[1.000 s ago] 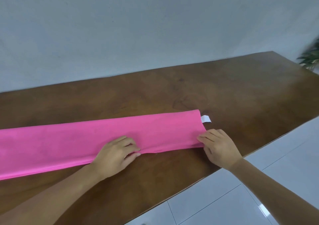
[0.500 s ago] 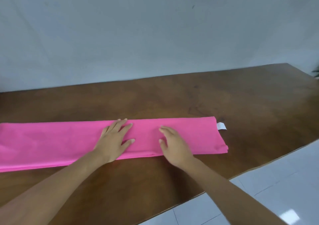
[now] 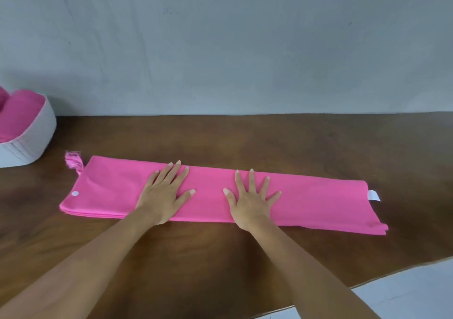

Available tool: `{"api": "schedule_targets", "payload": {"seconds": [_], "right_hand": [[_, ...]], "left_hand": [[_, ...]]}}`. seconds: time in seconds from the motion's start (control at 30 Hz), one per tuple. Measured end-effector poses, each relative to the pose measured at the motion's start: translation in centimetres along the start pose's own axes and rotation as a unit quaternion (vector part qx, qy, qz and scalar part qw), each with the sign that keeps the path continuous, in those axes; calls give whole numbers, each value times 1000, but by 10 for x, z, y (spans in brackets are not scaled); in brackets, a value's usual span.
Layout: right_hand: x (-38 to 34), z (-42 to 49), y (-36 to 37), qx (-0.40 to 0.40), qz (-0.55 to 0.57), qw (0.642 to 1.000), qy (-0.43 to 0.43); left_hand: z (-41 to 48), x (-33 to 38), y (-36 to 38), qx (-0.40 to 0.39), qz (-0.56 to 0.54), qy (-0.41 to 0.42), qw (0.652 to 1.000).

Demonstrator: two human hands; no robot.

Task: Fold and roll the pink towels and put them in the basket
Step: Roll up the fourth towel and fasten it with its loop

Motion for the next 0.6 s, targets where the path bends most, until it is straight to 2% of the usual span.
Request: {"api": "schedule_targets", "payload": {"seconds": [0.3, 0.43, 0.6], "right_hand": [[0, 1, 4, 8, -25, 1000, 16], [-3, 0, 5, 6, -31, 999, 21], [-6, -1, 4, 3, -37, 999, 28]], "left_hand": [[-45, -151, -7, -2, -6, -105, 994], [-53, -183, -11, -6, 0, -148, 989], [-52, -185, -13, -20, 15, -160, 987]]}}
Point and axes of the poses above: each hand's wrist, its own z-axis towards the middle knuckle, its own y-axis out of the palm, x = y × z, the point moved 9 cm from there along z, towards the middle knuckle, and after that the axes turned 1 degree about z, right-handed, at the moved point
